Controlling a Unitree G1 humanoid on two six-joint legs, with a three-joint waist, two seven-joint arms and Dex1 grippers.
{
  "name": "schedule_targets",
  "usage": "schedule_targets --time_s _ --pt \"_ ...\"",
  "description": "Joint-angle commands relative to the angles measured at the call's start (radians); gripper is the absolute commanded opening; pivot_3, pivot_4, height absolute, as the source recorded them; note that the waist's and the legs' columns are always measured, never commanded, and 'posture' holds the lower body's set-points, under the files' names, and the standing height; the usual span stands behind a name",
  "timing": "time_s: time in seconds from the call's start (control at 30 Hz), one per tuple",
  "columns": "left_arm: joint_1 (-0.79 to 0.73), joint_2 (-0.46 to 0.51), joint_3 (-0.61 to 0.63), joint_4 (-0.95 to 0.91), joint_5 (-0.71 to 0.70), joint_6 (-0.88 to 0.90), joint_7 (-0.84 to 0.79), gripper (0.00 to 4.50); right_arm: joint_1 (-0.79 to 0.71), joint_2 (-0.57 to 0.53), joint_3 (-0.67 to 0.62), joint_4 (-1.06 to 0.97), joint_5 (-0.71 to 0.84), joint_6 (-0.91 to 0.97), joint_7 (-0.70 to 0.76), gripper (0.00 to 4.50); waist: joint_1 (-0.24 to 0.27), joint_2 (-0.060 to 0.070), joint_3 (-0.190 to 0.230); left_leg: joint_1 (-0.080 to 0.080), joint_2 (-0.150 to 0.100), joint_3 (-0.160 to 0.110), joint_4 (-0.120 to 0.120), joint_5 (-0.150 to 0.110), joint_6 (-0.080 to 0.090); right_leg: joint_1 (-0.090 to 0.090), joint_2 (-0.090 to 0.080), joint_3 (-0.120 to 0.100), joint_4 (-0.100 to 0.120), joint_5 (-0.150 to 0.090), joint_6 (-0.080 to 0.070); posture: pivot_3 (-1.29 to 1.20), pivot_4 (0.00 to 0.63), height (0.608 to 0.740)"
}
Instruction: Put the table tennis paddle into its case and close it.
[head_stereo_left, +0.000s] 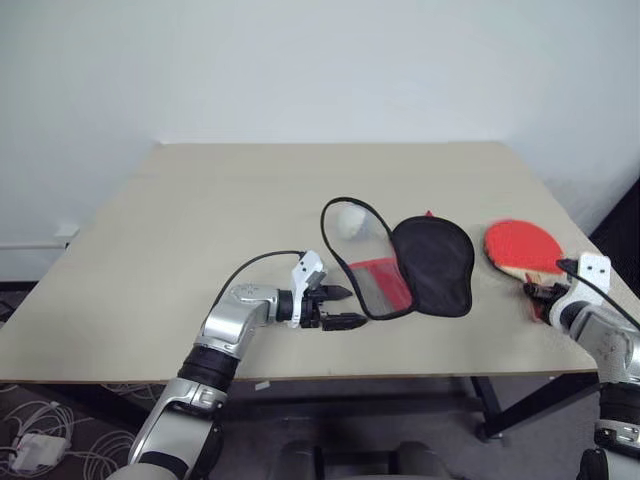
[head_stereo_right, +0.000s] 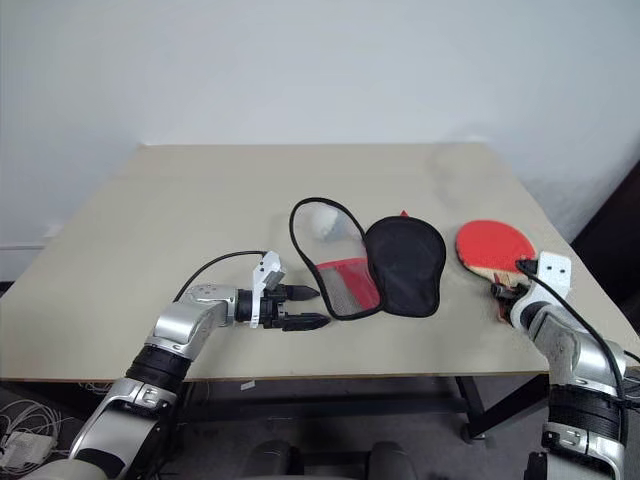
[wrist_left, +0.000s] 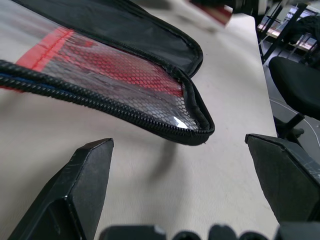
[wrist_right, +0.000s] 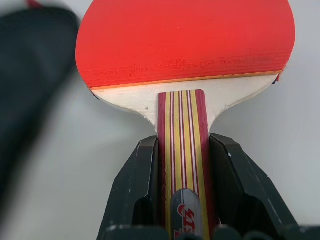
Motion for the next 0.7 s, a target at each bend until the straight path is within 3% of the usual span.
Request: schedule_targets --time_s 0.03,0.2,0.37,0.7 --pt "-0.041 -0.005 0.002 0.001 0.0 -0.016 -0.009 4.5 -0.104 0.032 -0.022 -0.168 0.048 0.101 -0.089 1.13 0.0 0.0 0.0 0.0 0.0 0.0 0.0 0.0 0.0 0.0 0.0 0.0 0.0 0.0 0.0 0.0 0.0 0.728" --pt "-0.057 -0.015 -0.005 0.02 0.002 -0.02 -0.017 4.5 -0.183 0.169 0.068 -0.238 0.031 0.171 -0.187 1.13 0.001 0.0 0.0 0.0 0.0 0.0 0.0 0.0 0.0 0.0 0.0 0.0 0.0 0.0 0.0 0.0 0.0 0.728" --pt "-0.068 -0.022 -0.009 0.033 0.006 -0.025 -0.021 4.5 -0.214 0.316 0.153 -0.18 -0.026 0.137 -0.268 1.13 0.001 0.001 0.001 0.0 0.0 0.0 0.0 0.0 0.0 0.0 0.0 0.0 0.0 0.0 0.0 0.0 0.0 0.728" --pt "-0.064 -0.024 -0.011 0.026 0.008 -0.027 -0.024 4.5 -0.154 0.388 0.161 -0.119 -0.087 0.093 -0.315 1.13 0.001 0.002 0.001 -0.001 -0.001 0.0 -0.001 0.0 0.0 -0.001 -0.001 -0.001 0.001 0.0 0.0 0.0 0.0 0.728"
